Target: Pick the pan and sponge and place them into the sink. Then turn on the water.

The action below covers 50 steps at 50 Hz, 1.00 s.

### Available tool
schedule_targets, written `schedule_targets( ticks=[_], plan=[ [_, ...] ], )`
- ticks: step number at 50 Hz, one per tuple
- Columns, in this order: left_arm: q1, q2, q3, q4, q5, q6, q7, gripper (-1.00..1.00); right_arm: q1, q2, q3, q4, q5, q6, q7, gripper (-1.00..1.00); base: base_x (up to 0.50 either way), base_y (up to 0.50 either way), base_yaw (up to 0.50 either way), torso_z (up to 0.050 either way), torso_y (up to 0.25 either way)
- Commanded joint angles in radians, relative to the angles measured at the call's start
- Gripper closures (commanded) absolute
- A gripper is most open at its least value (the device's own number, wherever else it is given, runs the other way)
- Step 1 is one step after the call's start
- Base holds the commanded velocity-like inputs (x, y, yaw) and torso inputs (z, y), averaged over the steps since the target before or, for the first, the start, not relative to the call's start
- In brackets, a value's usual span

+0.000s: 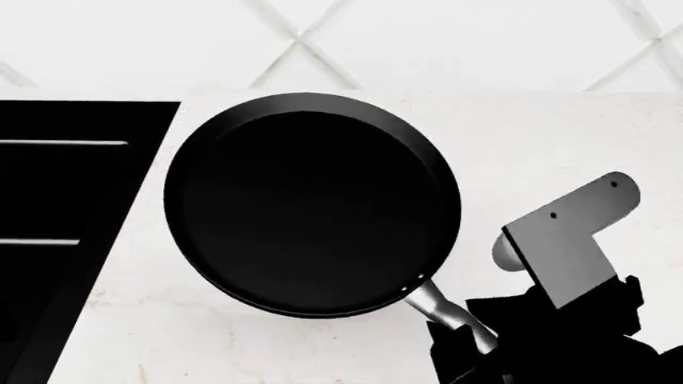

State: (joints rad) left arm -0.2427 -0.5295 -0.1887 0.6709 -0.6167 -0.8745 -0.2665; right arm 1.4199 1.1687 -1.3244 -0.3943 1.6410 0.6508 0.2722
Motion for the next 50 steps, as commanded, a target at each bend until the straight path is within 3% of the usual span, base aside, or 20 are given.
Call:
schedule_targets(
  ticks=[1, 8, 21, 25, 33, 44, 50],
  plan=[
    [0.0, -0.005, 0.002, -0.001, -0.003, 0.003, 0.002, -1.0, 0.006, 0.217, 0.11, -0.192, 0.052, -0.102, 0.155, 1.0, 0.0, 0.0, 0.0, 0.0, 0.0],
    [-0.013, 0.0, 0.034, -0.007, 0.016, 0.005, -0.01, -1.0, -0.008, 0.275, 0.115, -0.228, 0.125, -0.155, 0.187, 1.0, 0.0, 0.0, 0.0, 0.0, 0.002],
    [-0.019, -0.013, 0.028, -0.028, 0.014, 0.017, 0.005, -1.0, -0.005, 0.306, 0.129, -0.251, 0.097, -0.173, 0.223, 1.0, 0.0, 0.0, 0.0, 0.001, 0.002],
    [-0.025, -0.007, 0.046, -0.038, 0.025, 0.023, 0.002, -1.0, 0.023, 0.297, 0.146, -0.25, 0.12, -0.122, 0.235, 1.0, 0.0, 0.0, 0.0, 0.0, 0.003],
    [-0.018, -0.011, 0.044, -0.039, 0.022, 0.029, 0.007, -1.0, 0.19, 0.253, 0.241, -0.174, 0.233, 0.131, 0.281, 1.0, 0.0, 0.0, 0.0, 0.001, 0.003],
    [-0.01, -0.013, 0.038, -0.043, 0.02, 0.04, 0.012, -1.0, 0.297, 0.158, 0.286, -0.085, 0.25, 0.238, 0.327, 1.0, 0.0, 0.0, 0.0, 0.001, 0.003],
    [-0.015, -0.005, 0.055, -0.048, 0.025, 0.043, 0.006, -1.0, 0.274, 0.152, 0.275, -0.086, 0.228, 0.23, 0.319, 1.0, 0.0, 0.0, 0.0, 0.002, 0.002]
  ],
)
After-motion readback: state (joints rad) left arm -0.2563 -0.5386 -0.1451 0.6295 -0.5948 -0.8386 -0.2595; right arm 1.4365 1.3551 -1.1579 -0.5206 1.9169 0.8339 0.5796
